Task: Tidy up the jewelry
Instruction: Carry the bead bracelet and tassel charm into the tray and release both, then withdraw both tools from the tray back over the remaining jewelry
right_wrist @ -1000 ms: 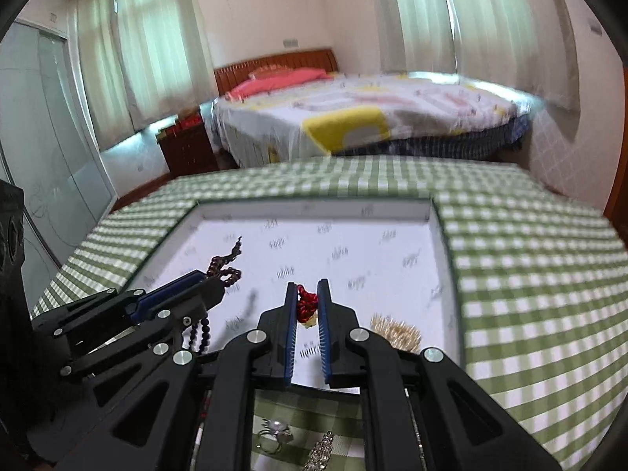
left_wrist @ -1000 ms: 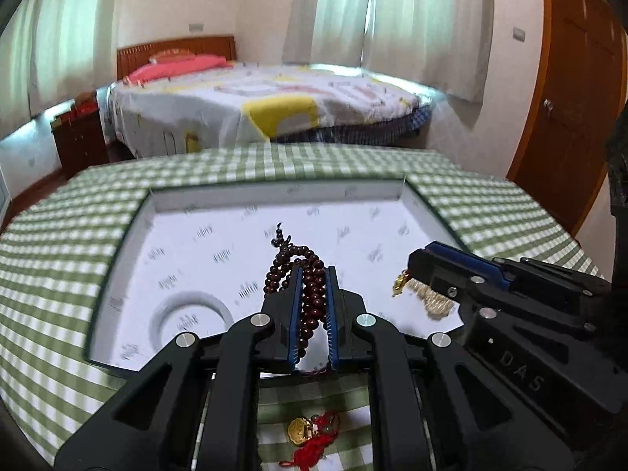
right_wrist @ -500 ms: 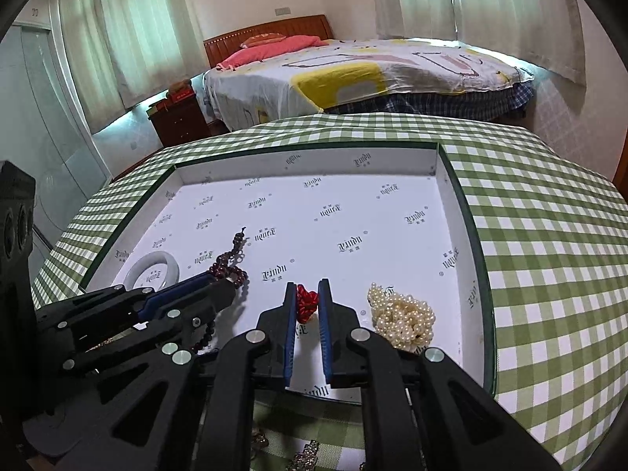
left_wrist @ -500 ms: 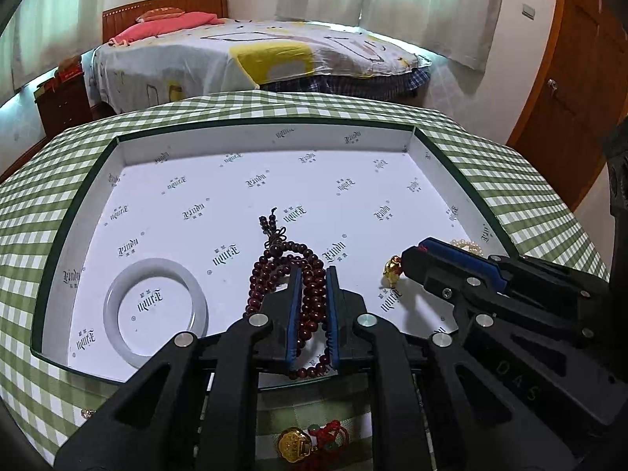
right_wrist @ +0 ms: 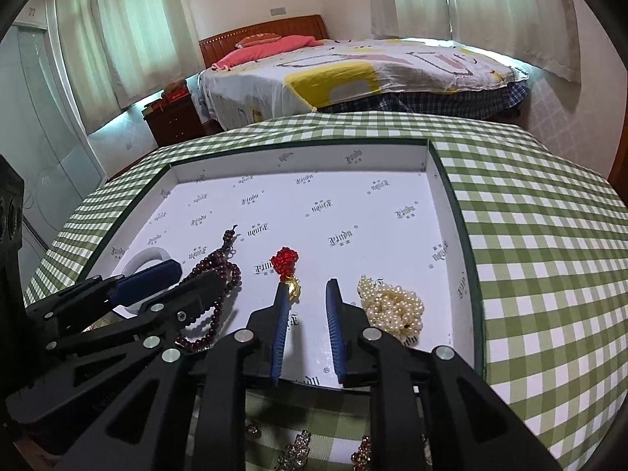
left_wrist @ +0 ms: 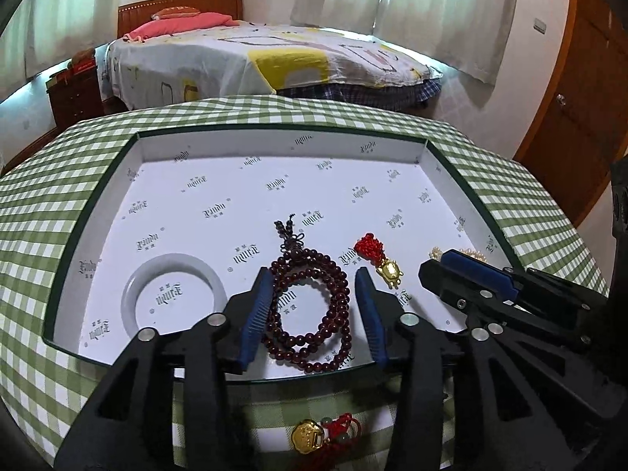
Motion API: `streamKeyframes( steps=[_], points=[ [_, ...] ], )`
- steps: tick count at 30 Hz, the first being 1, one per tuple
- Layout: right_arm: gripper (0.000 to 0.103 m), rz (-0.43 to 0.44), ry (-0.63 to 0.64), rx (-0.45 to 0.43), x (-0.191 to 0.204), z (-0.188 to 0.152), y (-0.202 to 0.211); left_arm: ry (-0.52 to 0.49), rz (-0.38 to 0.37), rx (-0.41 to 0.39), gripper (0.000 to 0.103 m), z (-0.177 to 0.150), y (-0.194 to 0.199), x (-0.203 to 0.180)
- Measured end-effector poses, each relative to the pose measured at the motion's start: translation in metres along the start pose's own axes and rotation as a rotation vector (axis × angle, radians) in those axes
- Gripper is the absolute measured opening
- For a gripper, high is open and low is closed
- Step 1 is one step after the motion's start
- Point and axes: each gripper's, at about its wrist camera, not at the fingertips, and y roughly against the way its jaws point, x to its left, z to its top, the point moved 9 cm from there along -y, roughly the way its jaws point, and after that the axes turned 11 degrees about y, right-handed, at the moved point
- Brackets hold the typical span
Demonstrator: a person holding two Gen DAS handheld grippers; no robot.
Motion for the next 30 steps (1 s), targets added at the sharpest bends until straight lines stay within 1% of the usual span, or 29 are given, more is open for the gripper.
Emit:
streamKeyframes(
  steps=[7, 10, 12, 18, 20, 26, 30],
  points=[
    [0.029, -0.03, 0.007, -0.033, -0.002, 0.005, 0.016, -0.009, 0.006, -0.059, 0.054, 0.009, 0.015, 0.0],
    [0.031, -0.039, 0.005, -0.038, -0.002, 0.004, 0.02, -0.01, 0.011, -0.074, 0.06, 0.013, 0.019, 0.001],
    [0.035, -0.042, 0.003, -0.042, -0.002, 0.004, 0.023, -0.009, 0.01, -0.089, 0.063, 0.015, 0.023, 0.001],
    [0.042, -0.06, 0.005, -0.065, -0.003, 0.002, 0.038, -0.02, 0.03, -0.172, 0.073, 0.019, 0.049, 0.003],
    [0.043, -0.065, 0.004, -0.074, -0.003, -0.001, 0.045, -0.028, 0.041, -0.196, 0.076, 0.018, 0.057, 0.003],
    [0.043, -0.075, 0.002, -0.077, 0.0, -0.016, 0.061, -0.037, 0.071, -0.247, 0.078, 0.007, 0.084, 0.011],
    [0.043, -0.079, -0.001, -0.063, 0.003, -0.032, 0.067, -0.02, 0.089, -0.247, 0.078, -0.007, 0.097, 0.022]
  ],
)
